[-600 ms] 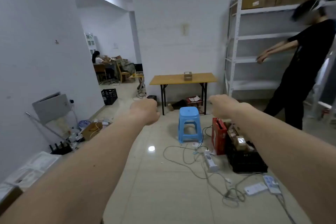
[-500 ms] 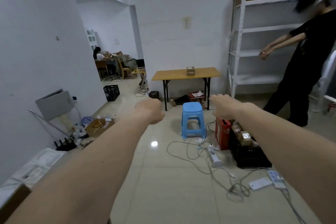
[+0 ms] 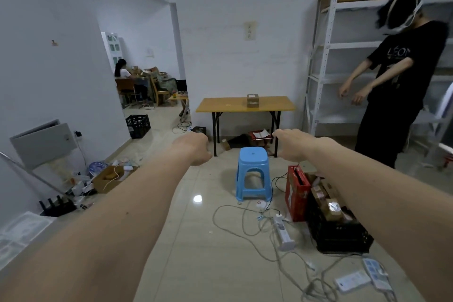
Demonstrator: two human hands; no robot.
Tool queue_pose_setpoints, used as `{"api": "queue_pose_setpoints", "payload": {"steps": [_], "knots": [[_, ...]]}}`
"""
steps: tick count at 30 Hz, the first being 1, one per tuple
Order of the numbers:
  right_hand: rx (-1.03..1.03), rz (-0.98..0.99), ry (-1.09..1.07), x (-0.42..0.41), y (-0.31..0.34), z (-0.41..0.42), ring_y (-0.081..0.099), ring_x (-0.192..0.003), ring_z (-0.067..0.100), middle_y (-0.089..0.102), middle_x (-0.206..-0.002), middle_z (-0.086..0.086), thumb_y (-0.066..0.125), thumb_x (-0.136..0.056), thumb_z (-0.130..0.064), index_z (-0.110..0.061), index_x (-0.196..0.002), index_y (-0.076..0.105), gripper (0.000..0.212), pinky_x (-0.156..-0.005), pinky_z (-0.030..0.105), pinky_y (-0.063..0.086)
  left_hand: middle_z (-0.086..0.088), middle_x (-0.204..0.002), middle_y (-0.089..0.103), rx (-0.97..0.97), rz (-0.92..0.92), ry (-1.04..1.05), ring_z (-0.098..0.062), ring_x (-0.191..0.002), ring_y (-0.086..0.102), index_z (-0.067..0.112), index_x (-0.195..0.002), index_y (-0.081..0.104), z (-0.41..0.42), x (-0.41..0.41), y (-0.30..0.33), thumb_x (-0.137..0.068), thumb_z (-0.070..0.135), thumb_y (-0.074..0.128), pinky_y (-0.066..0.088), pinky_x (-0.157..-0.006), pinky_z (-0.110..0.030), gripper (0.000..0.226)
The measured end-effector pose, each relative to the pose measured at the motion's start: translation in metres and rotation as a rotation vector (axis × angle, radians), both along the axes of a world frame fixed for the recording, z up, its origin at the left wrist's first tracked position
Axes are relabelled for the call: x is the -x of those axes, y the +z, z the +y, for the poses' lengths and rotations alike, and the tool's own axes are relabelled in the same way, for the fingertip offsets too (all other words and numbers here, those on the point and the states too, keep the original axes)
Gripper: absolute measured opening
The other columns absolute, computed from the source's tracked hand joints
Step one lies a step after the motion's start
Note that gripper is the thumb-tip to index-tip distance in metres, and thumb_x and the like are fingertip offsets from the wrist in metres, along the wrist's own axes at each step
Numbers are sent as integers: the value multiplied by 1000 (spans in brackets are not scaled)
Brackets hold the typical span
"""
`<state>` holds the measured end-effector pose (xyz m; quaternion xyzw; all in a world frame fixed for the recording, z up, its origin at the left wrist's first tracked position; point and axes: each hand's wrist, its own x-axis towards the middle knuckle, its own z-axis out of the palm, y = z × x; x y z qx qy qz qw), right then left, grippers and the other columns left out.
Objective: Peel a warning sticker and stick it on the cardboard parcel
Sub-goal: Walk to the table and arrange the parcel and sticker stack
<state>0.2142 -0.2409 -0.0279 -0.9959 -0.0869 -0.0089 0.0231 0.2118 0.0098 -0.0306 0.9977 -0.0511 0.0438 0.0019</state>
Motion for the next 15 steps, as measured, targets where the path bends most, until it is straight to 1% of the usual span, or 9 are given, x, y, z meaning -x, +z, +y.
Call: {"api": "queue_pose_setpoints", "payload": {"steps": [6,9,12,15], "knots": [[9,25,15,-105,7,-16,53,-115,32,52,-130,13,51,-89,-16,-10,-134,39,47,-94,43,48,-8,-127,57,61,-36,23,-28,-114,54,14,-126,50,-17,-95,-8,-89,34,53,49,-91,-42,43],[9,46,32,-153,-3,-9,50,-118,32,51,-131,13,53,-90,-19,-10,-136,38,49,-96,44,47,-9,-128,56,56,-13,37,-28,-116,52,14,-128,48,-10,-139,-18,-88,35,52,48,-93,-43,45],[12,65,51,-205,-14,2,44,-124,33,49,-133,14,51,-91,-18,-10,-138,36,50,-98,44,44,-9,-127,56,49,1,47,-28,-114,53,14,-128,47,1,-192,-22,-87,34,53,49,-90,-42,46],[22,53,55,-260,-18,14,43,-126,33,47,-137,13,54,-91,-21,-12,-142,31,57,-100,45,42,-10,-128,56,51,5,46,-29,-114,53,13,-127,48,17,-252,-24,-87,34,54,48,-92,-42,46]]}}
